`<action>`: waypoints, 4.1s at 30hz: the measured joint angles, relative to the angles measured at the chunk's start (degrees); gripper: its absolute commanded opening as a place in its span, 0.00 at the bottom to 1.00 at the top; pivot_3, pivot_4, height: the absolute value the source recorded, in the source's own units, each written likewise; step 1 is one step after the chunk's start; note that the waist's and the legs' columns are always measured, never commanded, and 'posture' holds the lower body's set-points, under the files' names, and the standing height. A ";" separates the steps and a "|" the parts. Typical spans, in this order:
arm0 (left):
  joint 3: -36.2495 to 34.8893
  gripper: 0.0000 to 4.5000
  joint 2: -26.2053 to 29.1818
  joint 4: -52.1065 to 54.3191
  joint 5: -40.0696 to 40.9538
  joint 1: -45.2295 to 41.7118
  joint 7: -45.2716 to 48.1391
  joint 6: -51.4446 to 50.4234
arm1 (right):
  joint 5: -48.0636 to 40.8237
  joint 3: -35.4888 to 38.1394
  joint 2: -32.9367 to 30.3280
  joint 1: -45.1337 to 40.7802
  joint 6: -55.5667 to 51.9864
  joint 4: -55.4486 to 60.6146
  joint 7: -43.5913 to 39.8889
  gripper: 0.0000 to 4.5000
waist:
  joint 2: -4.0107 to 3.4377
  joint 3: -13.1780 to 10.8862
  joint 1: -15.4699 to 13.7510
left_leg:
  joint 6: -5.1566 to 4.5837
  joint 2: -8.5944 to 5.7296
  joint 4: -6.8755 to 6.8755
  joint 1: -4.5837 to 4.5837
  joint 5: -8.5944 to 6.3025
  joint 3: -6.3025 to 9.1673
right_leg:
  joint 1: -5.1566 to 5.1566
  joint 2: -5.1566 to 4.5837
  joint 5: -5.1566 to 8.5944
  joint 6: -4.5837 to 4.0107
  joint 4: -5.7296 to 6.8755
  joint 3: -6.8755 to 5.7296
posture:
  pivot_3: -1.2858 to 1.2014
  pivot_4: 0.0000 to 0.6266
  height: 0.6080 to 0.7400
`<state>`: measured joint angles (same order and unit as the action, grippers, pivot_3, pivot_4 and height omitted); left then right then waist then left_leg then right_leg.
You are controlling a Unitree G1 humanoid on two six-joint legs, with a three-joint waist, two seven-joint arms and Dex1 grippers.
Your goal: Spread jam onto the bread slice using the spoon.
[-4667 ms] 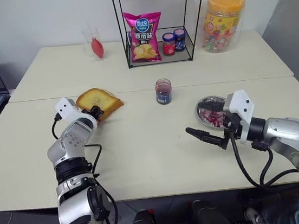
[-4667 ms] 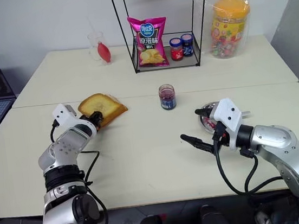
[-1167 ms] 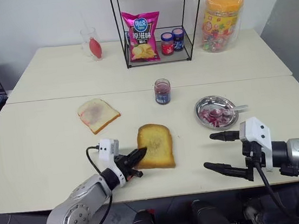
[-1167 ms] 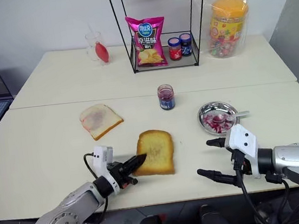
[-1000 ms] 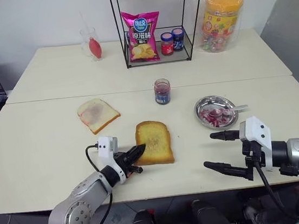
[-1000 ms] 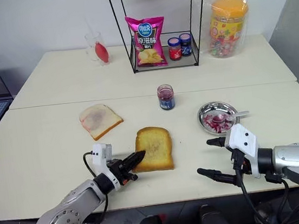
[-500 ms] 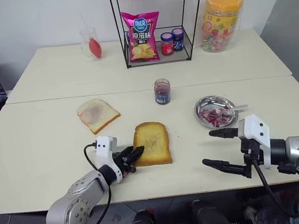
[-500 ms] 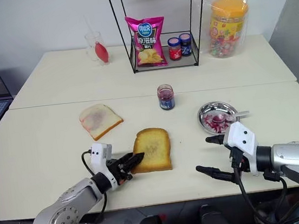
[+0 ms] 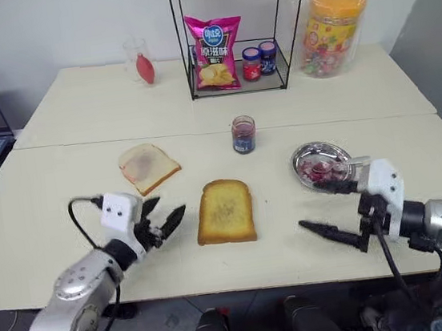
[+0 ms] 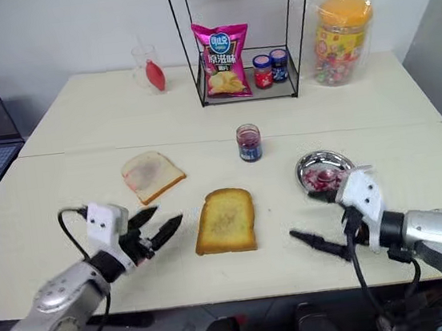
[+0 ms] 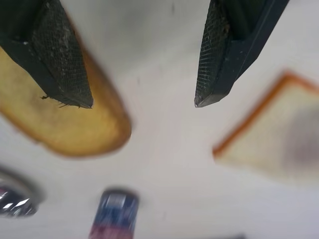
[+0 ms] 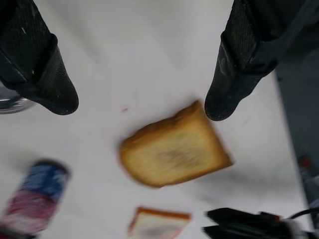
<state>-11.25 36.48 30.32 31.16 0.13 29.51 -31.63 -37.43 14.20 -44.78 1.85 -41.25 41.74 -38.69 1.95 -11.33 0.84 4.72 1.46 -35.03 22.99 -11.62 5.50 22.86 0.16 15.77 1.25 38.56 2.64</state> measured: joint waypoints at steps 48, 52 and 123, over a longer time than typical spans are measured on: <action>24.57 1.00 3.12 -1.96 -6.82 -22.18 28.78 4.78 | -9.03 15.57 32.04 -22.72 2.08 -46.89 28.32 0.90 | -0.40 -0.06 2.44 | -0.04 0.22 0.10 -0.19 -0.03 -1.03 | 0.41 0.39 -0.39 0.58 0.34 1.20 | 0.52 0.24 1.00; 24.57 1.00 3.09 -2.48 -6.97 -22.32 28.80 4.79 | -9.02 15.48 32.02 -23.15 2.14 -48.30 27.99 0.70 | -0.40 -0.06 2.44 | -0.04 0.22 0.10 -0.17 -0.03 -1.03 | 0.41 0.39 -0.39 0.58 0.33 1.20 | 0.52 0.24 1.00; 3.44 1.00 -0.64 -12.92 -5.44 -19.45 4.80 -3.04 | 20.11 -17.63 34.66 -65.67 24.75 -81.67 9.83 0.01 | -0.42 -0.07 2.51 | -0.04 0.29 0.11 0.00 -0.03 -1.10 | 0.69 0.47 -0.53 0.60 0.37 1.31 | 0.52 0.24 1.00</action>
<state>-7.81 35.84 17.40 25.72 -19.32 34.31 -34.67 -17.31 -3.44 -10.11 -63.81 -16.50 -39.93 -28.86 1.53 -11.40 3.34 4.68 1.75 -34.92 22.98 -11.65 4.40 23.56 0.64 15.24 1.85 38.93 3.95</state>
